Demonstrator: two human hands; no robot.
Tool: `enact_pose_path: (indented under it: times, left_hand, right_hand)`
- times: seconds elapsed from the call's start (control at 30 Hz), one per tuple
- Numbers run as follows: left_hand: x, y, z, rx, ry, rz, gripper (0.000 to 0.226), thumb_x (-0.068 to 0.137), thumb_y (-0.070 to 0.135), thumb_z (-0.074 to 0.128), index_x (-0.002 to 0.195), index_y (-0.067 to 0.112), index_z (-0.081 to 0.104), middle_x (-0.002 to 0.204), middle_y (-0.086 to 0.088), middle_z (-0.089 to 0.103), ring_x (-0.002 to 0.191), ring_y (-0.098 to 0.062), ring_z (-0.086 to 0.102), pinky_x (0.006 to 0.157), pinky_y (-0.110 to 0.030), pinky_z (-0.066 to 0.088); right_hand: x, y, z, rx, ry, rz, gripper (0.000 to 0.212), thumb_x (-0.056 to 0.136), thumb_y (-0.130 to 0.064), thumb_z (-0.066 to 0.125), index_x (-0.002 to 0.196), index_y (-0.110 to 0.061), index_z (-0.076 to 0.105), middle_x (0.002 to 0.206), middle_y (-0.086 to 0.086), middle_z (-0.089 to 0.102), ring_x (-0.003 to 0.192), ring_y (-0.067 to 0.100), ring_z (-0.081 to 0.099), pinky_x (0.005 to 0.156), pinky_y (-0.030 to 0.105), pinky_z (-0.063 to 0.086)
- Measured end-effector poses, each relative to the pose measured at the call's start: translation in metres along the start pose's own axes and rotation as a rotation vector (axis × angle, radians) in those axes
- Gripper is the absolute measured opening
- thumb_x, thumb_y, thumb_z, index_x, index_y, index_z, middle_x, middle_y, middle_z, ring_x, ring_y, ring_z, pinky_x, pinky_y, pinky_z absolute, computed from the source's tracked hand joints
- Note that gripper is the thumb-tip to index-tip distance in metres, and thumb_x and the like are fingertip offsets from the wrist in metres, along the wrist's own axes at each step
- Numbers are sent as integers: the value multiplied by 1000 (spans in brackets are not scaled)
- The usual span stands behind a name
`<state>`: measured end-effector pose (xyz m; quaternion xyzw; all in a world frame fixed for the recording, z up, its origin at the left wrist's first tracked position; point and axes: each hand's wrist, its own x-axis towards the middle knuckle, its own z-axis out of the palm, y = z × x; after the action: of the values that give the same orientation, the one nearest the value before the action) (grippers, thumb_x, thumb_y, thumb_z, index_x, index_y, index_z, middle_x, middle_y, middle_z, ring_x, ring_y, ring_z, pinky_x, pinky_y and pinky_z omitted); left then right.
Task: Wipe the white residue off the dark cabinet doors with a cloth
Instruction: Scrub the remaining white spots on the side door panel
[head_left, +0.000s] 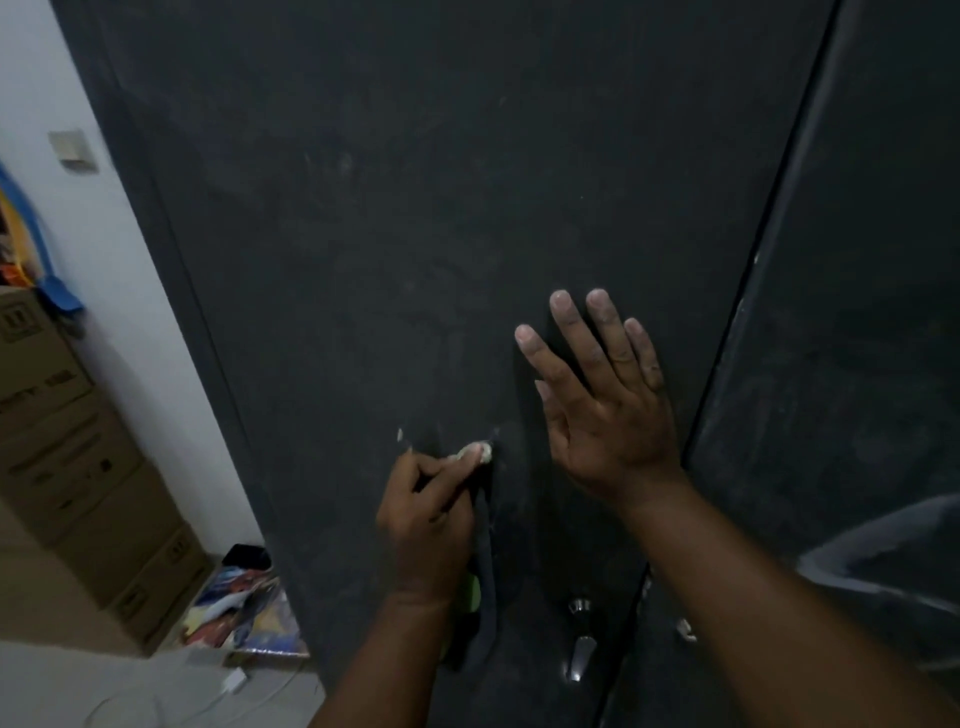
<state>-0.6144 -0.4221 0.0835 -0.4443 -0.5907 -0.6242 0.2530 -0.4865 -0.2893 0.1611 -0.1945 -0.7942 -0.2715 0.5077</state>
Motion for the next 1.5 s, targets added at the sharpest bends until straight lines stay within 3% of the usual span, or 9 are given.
enact_pose_path:
  times: [0.27, 0.4, 0.6, 0.8, 0.93, 1.1, 1.2, 1.3, 1.5]
  left_hand:
    - [33, 18, 25, -88, 150, 5, 20, 88, 0, 82, 103, 13, 83, 79, 3, 56, 68, -4, 55, 67, -15, 46]
    - [6, 24, 28, -52, 68, -6, 18, 85, 1, 83, 98, 14, 84, 74, 1, 58, 65, -2, 52, 68, -6, 41]
    - [-22, 48, 17, -229, -123, -486, 36, 81, -4, 84, 93, 30, 83, 72, 6, 71, 71, -4, 68, 66, -5, 46]
    - [4, 63, 0, -497, -330, -715, 20, 92, 6, 76, 95, 25, 83, 93, 6, 81, 94, -9, 77, 79, -20, 60]
    - [29, 61, -11, -499, -387, -517, 26, 97, 4, 69, 110, 25, 79, 105, 5, 80, 102, -13, 75, 85, -23, 59]
    - [79, 33, -18, 83, -55, 126, 47, 95, 15, 72, 141, 14, 61, 139, -15, 54, 132, -28, 50, 108, -32, 43]
    - [115, 8, -27, 258, -9, 186, 62, 100, 28, 71, 154, 20, 44, 165, -20, 27, 155, -38, 21, 125, -50, 26]
    - [135, -18, -36, 402, -47, 250, 70, 103, 45, 63, 162, 22, 32, 171, -20, 13, 159, -41, 7, 128, -57, 10]
    - [139, -35, -26, 449, -77, 297, 74, 105, 54, 50, 166, 34, 13, 172, -19, 4, 160, -36, -6, 128, -53, -5]
  right_hand:
    - [-34, -8, -14, 147, -93, 138, 53, 100, -19, 56, 153, -22, 48, 167, 6, 30, 158, 27, 16, 128, 47, 12]
    - [-53, -31, -24, 239, -103, 283, 47, 105, -28, 48, 150, -15, 52, 165, 8, 34, 157, 30, 21, 126, 52, 20]
    - [-111, -70, -38, 446, -118, 510, 40, 103, -28, 51, 135, -10, 67, 142, 2, 62, 132, 26, 58, 102, 50, 51]
    - [-85, -93, -47, 820, -2, 758, 35, 101, -20, 60, 135, -13, 66, 128, -5, 66, 121, 4, 62, 100, 23, 51]
    - [-57, -95, -49, 803, 173, 852, 36, 93, -18, 74, 128, -12, 72, 100, -1, 67, 93, 7, 68, 80, 22, 55]
    - [-21, -80, -30, 576, 315, 755, 31, 89, -11, 78, 119, -6, 76, 91, 2, 62, 81, 8, 62, 77, 13, 49]
    - [-23, -82, -4, 442, 288, 594, 22, 88, -4, 79, 110, -4, 79, 83, 7, 61, 71, 18, 60, 68, 26, 53]
    - [-51, -90, 14, 419, 253, 540, 14, 96, -7, 71, 106, -4, 80, 83, 9, 61, 69, 25, 60, 64, 35, 52]
    - [-40, -87, 17, 443, 367, 731, 14, 98, -13, 70, 103, -5, 80, 103, 6, 64, 89, 17, 65, 85, 16, 49]
